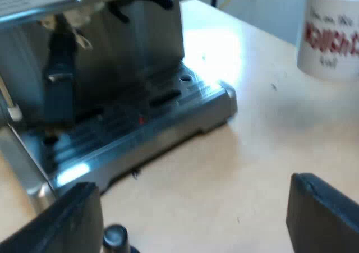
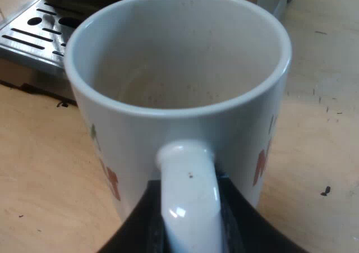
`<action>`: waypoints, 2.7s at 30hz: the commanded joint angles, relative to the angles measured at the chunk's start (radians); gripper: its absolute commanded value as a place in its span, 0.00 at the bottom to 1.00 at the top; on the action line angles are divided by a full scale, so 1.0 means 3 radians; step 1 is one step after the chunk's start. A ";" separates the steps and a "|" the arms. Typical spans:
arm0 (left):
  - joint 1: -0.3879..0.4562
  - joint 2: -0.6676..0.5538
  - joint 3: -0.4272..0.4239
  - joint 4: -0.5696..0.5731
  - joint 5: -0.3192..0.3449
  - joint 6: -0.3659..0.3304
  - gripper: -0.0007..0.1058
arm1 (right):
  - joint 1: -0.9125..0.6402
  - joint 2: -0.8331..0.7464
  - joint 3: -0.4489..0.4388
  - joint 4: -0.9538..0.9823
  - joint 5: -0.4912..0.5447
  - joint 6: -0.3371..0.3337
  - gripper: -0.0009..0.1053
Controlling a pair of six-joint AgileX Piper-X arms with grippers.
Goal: Place mug into machine
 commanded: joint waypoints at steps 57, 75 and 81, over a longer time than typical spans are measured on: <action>0.1275 0.0870 0.0122 -0.0597 0.1168 0.0274 0.66 | 0.1708 0.3740 -0.1152 -0.3021 0.1255 0.0773 0.01; 0.1275 0.0870 0.0122 -0.0597 0.1175 0.0274 0.66 | 0.1708 0.4229 -0.1390 -0.3072 0.1570 0.0974 0.01; 0.1275 0.0870 0.0122 -0.0597 0.1175 0.0274 0.66 | 0.1708 0.4378 -0.1559 -0.3072 0.1657 0.1046 0.01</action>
